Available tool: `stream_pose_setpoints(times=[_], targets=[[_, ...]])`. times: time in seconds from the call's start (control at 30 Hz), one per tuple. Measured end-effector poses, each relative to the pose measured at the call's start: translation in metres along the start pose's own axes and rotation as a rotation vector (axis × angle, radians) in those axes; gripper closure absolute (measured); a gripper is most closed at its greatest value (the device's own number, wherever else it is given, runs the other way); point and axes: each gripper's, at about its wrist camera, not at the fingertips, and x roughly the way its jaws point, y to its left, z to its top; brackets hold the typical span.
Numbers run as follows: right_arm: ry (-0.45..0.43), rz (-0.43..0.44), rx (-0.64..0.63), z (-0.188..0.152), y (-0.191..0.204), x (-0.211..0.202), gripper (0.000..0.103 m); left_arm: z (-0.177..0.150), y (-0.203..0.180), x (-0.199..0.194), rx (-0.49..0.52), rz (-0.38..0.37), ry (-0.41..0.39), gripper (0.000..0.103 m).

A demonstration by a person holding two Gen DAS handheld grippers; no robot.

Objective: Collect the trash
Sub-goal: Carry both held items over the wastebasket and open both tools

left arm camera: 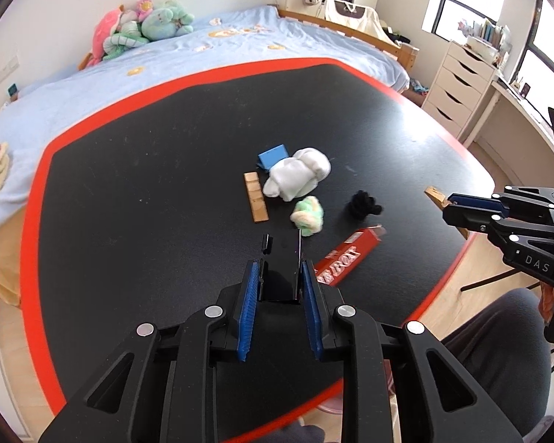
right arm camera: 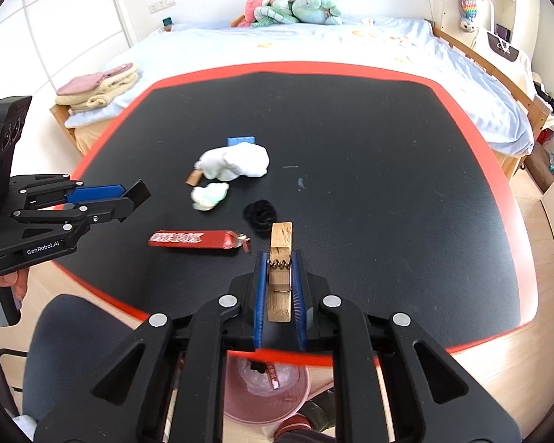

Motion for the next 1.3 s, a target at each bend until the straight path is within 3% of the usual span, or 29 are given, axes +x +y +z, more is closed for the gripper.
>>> stream_pose_setpoints(times=[0.5,0.83,1.3], targets=[[-0.03,0.042,-0.008,-0.059,0.021,-0.073,0.09,-0.051,-0.064,-0.048,0.062,-0.082,-0.019,0.079],[0.014,0.073,0.007,-0.097,0.031,-0.073,0.09,-0.078,-0.09,-0.049,0.084,-0.115,0.01,0.079],[0.025,0.11,0.017,-0.101,0.029,-0.068,0.09,-0.082,-0.096,-0.047,0.09,-0.142,0.022,0.078]])
